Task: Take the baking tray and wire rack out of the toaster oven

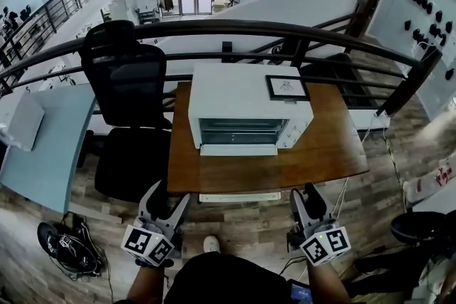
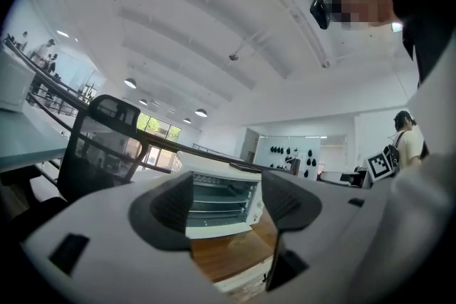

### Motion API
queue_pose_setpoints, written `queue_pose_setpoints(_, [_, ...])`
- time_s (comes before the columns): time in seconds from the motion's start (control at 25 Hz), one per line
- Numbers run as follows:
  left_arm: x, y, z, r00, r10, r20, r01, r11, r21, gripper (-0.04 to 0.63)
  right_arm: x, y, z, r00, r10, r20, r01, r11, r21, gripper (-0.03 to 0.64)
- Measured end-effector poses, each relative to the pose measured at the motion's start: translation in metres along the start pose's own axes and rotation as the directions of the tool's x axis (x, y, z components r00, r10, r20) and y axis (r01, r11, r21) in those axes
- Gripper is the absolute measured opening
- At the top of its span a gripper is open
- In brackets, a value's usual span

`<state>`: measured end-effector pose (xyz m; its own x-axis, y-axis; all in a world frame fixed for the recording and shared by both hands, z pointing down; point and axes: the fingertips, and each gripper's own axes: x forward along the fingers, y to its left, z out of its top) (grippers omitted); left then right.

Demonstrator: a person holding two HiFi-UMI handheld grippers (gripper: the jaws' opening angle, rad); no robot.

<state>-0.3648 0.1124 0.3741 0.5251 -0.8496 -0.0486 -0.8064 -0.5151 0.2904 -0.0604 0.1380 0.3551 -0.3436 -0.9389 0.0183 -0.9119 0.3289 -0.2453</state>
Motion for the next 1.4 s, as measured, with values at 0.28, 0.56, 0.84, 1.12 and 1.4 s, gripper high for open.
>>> queue_pose_setpoints(0.28, [0.011,0.03,-0.011,1.0,-0.009,-0.024,0.008,1.0,-0.02,0.293,0.035,0.003,-0.027,0.998,-0.021,-0.054,0.023,0.999,0.047,0.185])
queue_pose_setpoints(0.56, [0.057,0.032,-0.02,0.999,-0.015,-0.031,0.015,1.0,-0.007,0.293,0.083,-0.011,-0.044,0.998,-0.027,-0.052,0.037,0.98,0.195,0.148])
queue_pose_setpoints(0.84, [0.1,0.041,-0.059,0.994,0.001,-0.114,-0.006,0.999,-0.048,0.291,0.145,-0.044,-0.096,0.986,-0.01,-0.167,0.071,0.93,0.36,0.133])
queue_pose_setpoints(1.12, [0.119,0.055,-0.078,0.984,0.062,-0.165,-0.075,0.995,-0.072,0.291,0.199,-0.077,-0.135,0.97,-0.007,-0.243,0.137,0.841,0.523,0.123])
queue_pose_setpoints(1.4, [0.109,0.07,-0.087,0.971,0.143,-0.192,-0.164,0.981,-0.101,0.291,0.241,-0.09,-0.157,0.96,0.021,-0.281,0.175,0.735,0.655,0.122])
